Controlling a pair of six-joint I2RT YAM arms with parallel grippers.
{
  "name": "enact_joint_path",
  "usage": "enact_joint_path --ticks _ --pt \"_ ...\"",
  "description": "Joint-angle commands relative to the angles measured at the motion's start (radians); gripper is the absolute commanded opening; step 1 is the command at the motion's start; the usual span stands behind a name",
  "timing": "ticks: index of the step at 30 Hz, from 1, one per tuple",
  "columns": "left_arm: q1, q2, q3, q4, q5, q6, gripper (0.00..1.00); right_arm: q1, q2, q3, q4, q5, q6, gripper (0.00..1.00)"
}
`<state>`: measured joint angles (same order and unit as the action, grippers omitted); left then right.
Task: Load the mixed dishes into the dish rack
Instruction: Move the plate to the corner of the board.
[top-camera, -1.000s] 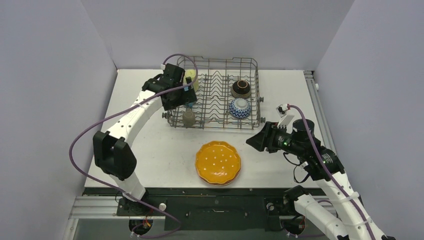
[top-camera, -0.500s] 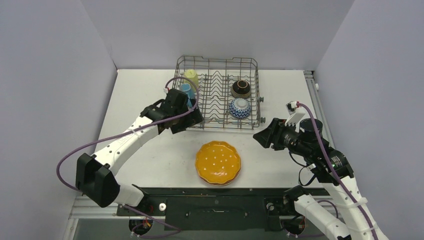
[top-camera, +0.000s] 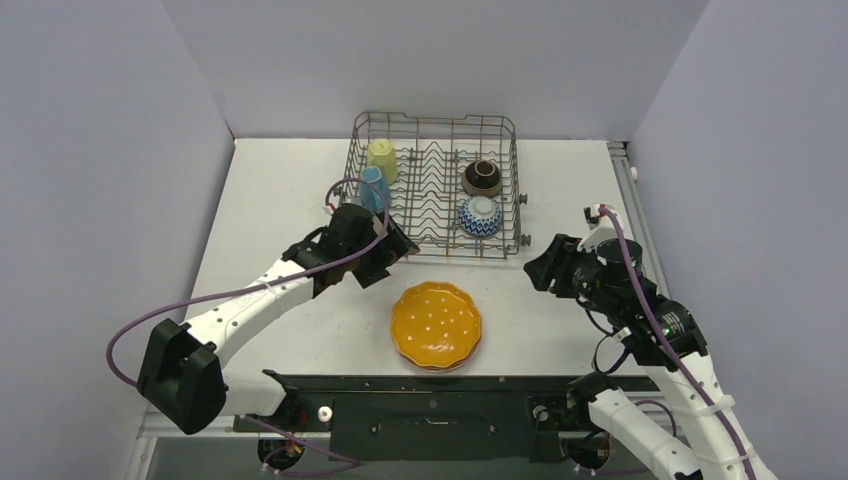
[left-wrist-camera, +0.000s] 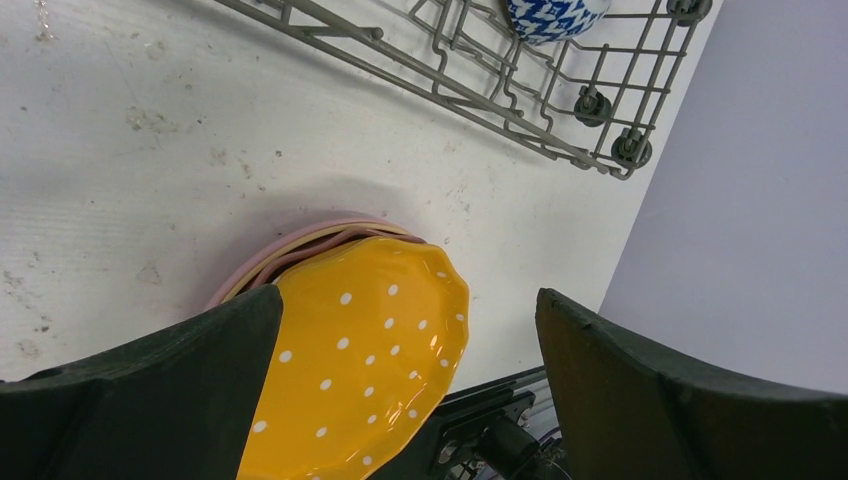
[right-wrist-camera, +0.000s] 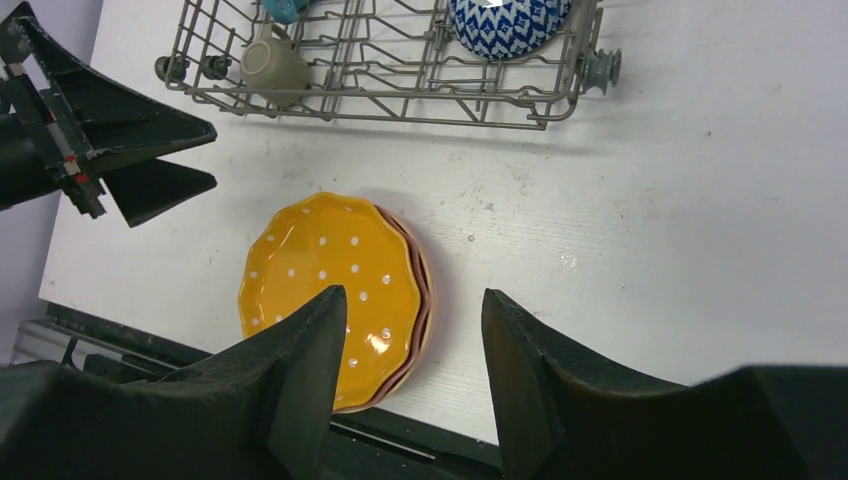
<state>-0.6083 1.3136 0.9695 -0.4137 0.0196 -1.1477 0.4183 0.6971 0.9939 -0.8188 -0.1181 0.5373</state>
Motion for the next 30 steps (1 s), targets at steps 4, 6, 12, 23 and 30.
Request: enact_joint_path --ticks 4,6,12,23,30 --pt "-0.018 -0.080 -0.066 0.062 -0.008 -0.003 0.96 -0.007 0.022 -0.059 0.032 0.022 -0.007 0.48" --pt "-0.024 -0.090 -0.079 0.044 -0.010 0.017 0.96 -0.007 0.033 -0.091 0.056 -0.009 0.002 0.48" --pt "-0.050 -0.119 -0.113 -0.034 -0.046 0.076 0.96 -0.006 0.064 -0.197 0.144 -0.110 0.042 0.52" --pt "-0.106 -0.094 -0.255 0.011 0.034 0.136 0.96 0.108 0.135 -0.395 0.353 -0.158 0.149 0.59" --pt "-0.175 -0.032 -0.269 0.035 0.046 0.184 0.96 0.189 0.236 -0.443 0.464 -0.091 0.204 0.62"
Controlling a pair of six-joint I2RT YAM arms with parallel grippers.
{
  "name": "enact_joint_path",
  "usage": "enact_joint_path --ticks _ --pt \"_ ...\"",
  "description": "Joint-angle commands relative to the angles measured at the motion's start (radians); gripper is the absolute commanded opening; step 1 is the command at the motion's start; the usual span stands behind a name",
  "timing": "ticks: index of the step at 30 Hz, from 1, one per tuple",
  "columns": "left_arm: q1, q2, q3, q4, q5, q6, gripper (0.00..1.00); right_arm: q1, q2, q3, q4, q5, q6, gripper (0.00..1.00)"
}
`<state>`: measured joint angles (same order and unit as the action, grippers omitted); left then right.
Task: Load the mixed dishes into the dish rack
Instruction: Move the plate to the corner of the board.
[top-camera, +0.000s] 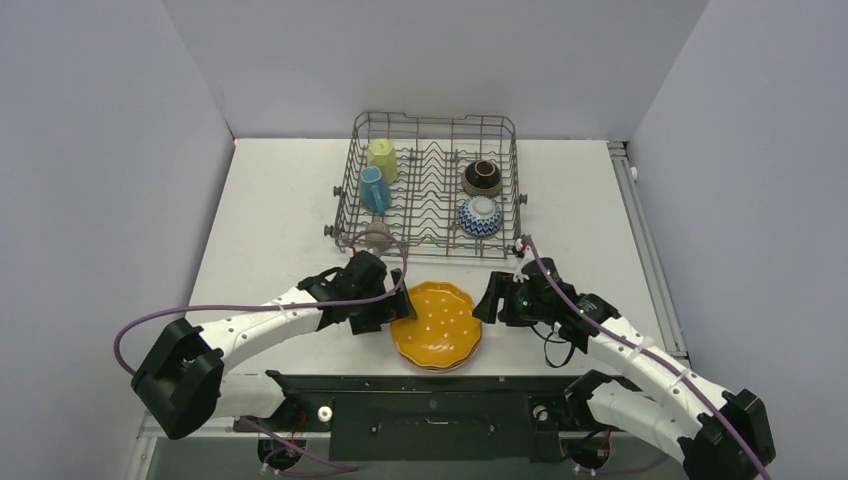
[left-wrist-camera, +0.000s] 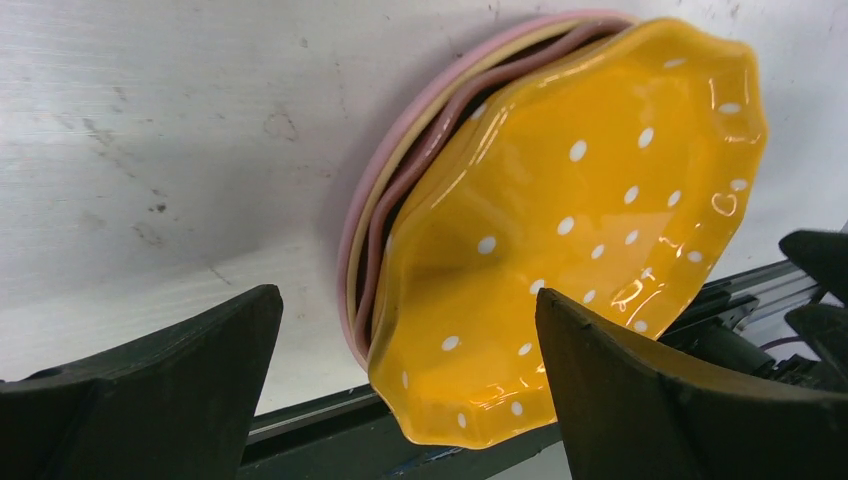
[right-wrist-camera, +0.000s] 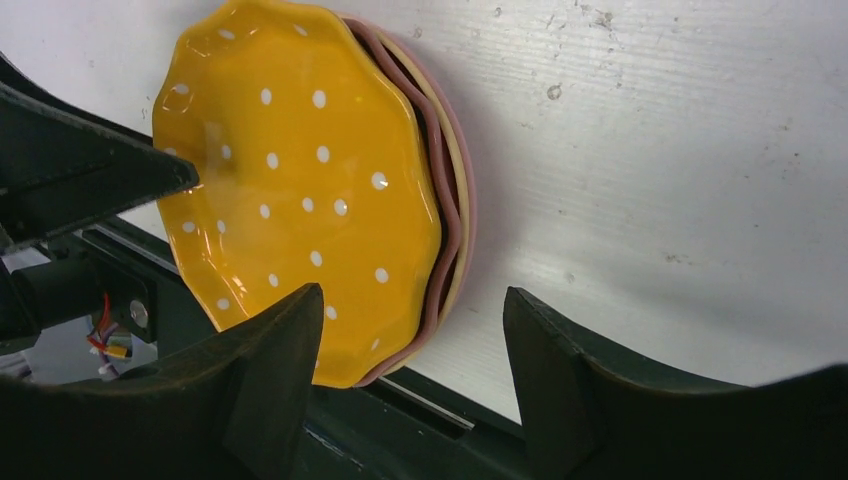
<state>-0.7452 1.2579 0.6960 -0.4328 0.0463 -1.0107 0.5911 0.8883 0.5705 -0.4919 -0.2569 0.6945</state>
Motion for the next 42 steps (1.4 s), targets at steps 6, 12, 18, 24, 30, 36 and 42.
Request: enact_joint_path --ticks 6,12,18,24,30,36,42 --pt "-0.070 0.082 0.004 0.067 0.030 0.058 0.96 0.019 0.138 -0.060 0.250 0.038 0.080 0.62" --pt "-0.076 0.086 -0.021 0.077 0.024 0.061 0.96 0.022 0.215 -0.110 0.359 0.004 0.118 0.61" --pt "-0.078 0.078 -0.039 0.108 0.037 0.064 0.96 0.024 0.248 -0.157 0.467 -0.036 0.165 0.56" --pt "-0.078 0.091 -0.041 0.143 0.064 0.073 0.80 0.030 0.257 -0.207 0.550 -0.063 0.212 0.50" --pt "-0.085 0.087 -0.063 0.176 0.082 0.071 0.62 0.040 0.254 -0.251 0.595 -0.066 0.242 0.43" --pt "-0.112 0.082 -0.074 0.174 0.077 0.072 0.51 0.061 0.233 -0.283 0.624 -0.070 0.276 0.31" --pt "-0.179 0.065 -0.067 0.160 0.062 0.062 0.46 0.116 0.170 -0.319 0.638 -0.045 0.326 0.22"
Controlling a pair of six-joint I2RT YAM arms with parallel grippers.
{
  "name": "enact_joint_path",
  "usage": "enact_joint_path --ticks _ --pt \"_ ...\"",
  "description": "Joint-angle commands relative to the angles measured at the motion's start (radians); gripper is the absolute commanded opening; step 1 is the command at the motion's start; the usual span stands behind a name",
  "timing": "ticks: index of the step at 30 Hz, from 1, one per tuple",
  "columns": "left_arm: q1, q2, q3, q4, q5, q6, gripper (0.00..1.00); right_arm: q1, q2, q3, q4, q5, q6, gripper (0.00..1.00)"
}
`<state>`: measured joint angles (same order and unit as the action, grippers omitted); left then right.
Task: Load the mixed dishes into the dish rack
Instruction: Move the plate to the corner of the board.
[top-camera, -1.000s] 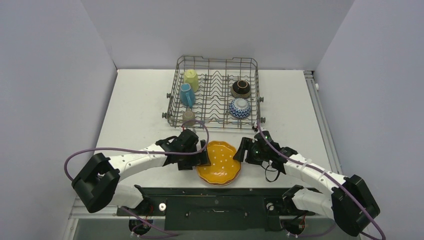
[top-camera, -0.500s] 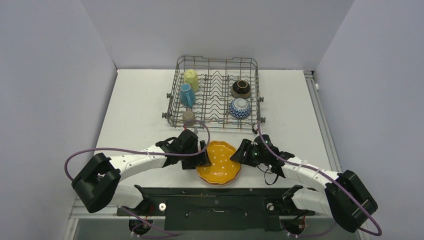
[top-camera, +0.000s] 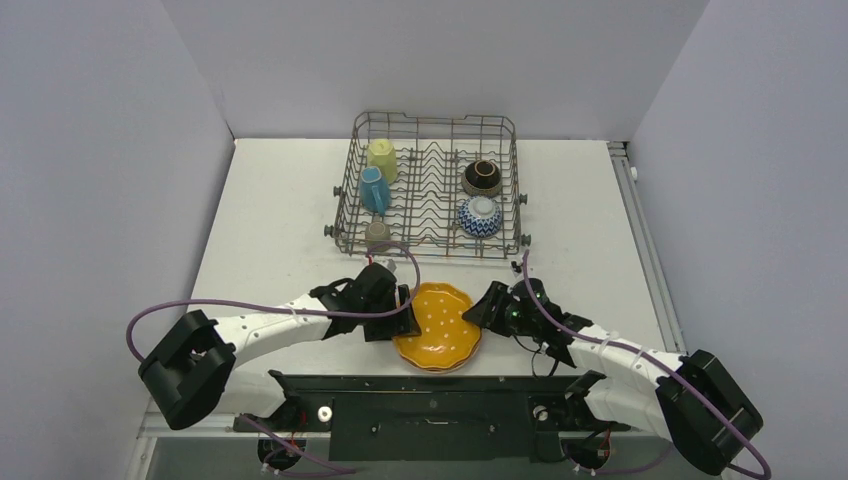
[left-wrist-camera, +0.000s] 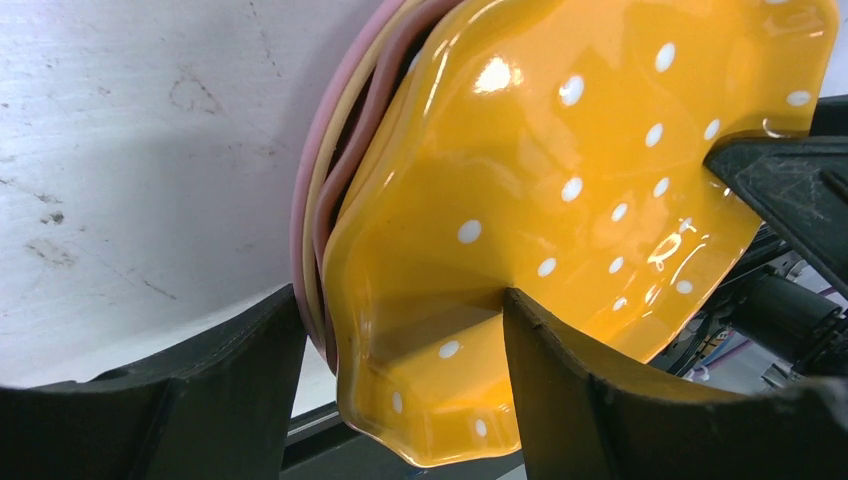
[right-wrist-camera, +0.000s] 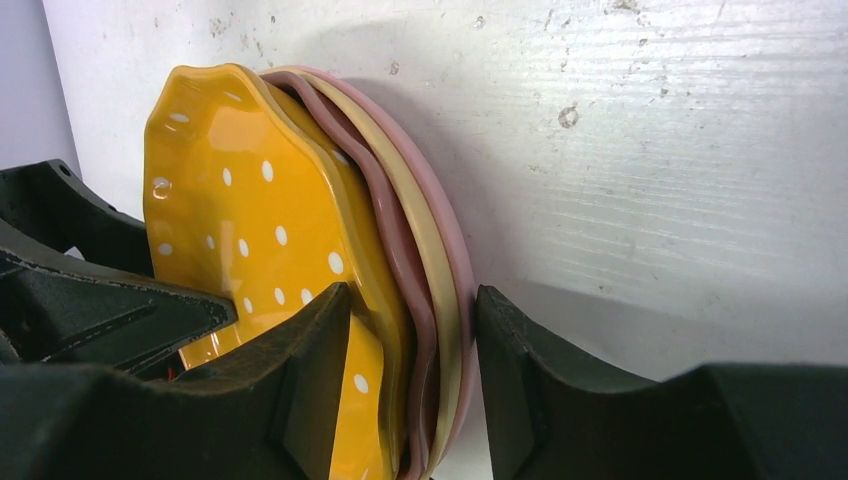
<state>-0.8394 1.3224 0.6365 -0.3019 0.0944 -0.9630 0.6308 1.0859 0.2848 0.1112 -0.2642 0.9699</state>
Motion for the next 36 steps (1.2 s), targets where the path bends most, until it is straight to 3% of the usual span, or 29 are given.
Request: enact_joint_path --ticks 1,21,28,31,36 --pt "-0.094 -0.004 -0.009 0.028 0.010 0.007 0.46 0.085 -0.037 -0.035 0.027 -0.022 0.056 0.22" --pt "-0.305 -0.188 -0.086 -0.015 -0.084 -0.130 0.43 0.459 -0.209 -0.052 -0.040 0.238 0.262 0.20" --pt "-0.363 -0.227 -0.089 -0.041 -0.121 -0.164 0.43 0.569 -0.269 -0.020 -0.146 0.359 0.299 0.21" --pt "-0.365 -0.235 -0.090 -0.054 -0.130 -0.167 0.45 0.574 -0.280 -0.011 -0.180 0.380 0.296 0.22" --pt "-0.365 -0.242 -0.080 -0.104 -0.154 -0.171 0.55 0.576 -0.276 0.017 -0.241 0.417 0.269 0.33"
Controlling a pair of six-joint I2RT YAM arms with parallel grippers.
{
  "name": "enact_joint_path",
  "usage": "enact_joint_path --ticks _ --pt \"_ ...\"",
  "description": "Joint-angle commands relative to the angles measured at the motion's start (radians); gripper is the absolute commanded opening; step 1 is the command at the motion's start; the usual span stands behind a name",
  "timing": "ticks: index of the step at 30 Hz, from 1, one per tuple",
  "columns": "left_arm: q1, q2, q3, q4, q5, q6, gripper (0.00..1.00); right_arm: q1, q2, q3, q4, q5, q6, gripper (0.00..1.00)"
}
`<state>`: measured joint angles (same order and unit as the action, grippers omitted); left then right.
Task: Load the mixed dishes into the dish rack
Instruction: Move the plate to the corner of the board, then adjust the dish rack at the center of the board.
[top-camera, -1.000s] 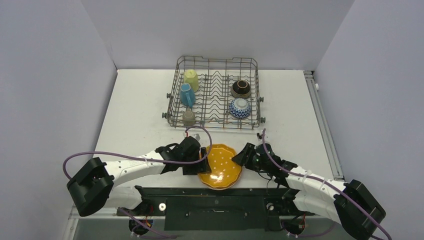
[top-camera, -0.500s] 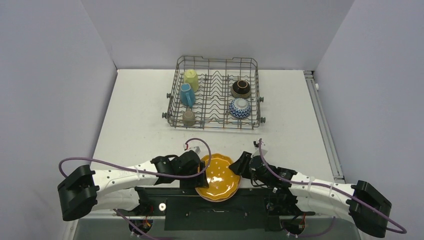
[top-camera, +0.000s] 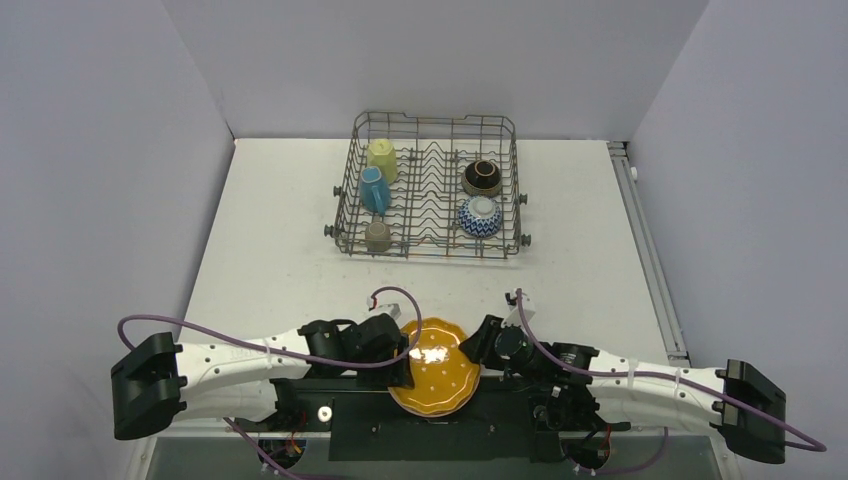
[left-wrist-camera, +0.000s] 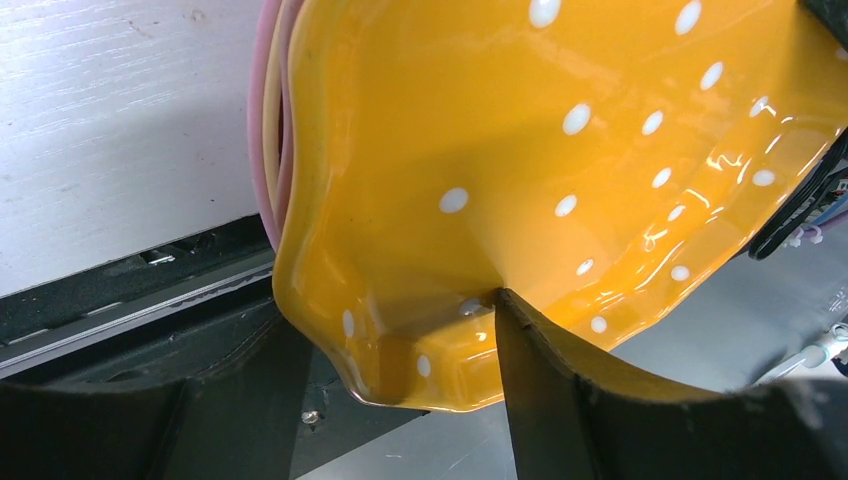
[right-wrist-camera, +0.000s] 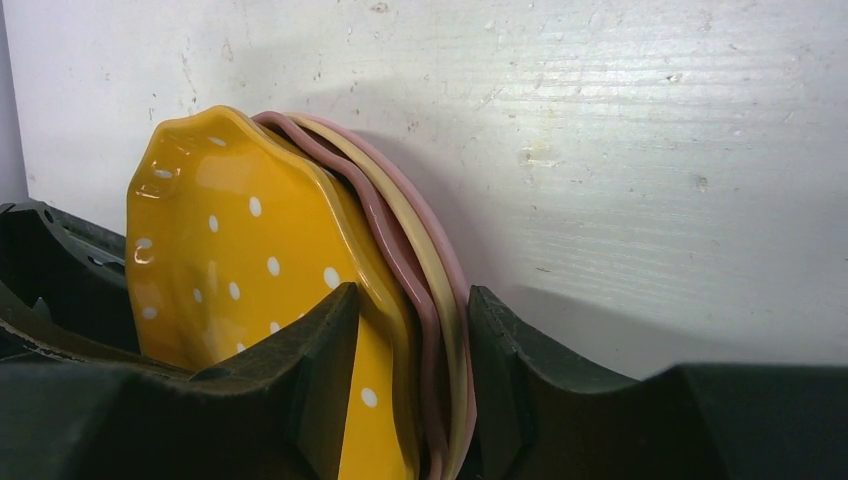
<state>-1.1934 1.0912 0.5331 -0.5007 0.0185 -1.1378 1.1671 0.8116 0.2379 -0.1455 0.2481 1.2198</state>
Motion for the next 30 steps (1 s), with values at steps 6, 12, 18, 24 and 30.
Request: enact_joint_path --ticks 6,12,18,24,30 --pt "-0.011 -0.038 0.076 -0.018 -0.127 0.008 0.76 0.040 -0.012 0.135 -0.104 -0.044 -0.031 0.50" --pt "-0.011 -0.067 0.154 -0.130 -0.181 0.026 0.95 0.039 -0.018 0.266 -0.236 0.018 -0.108 0.58" --pt "0.001 -0.080 0.272 -0.264 -0.264 0.069 0.96 0.039 -0.016 0.404 -0.421 0.130 -0.193 0.61" --pt "0.042 -0.071 0.416 -0.275 -0.336 0.100 0.96 0.038 -0.045 0.491 -0.537 0.234 -0.242 0.61" --pt "0.175 -0.035 0.485 -0.211 -0.281 0.109 0.96 0.037 -0.095 0.508 -0.596 0.291 -0.253 0.61"
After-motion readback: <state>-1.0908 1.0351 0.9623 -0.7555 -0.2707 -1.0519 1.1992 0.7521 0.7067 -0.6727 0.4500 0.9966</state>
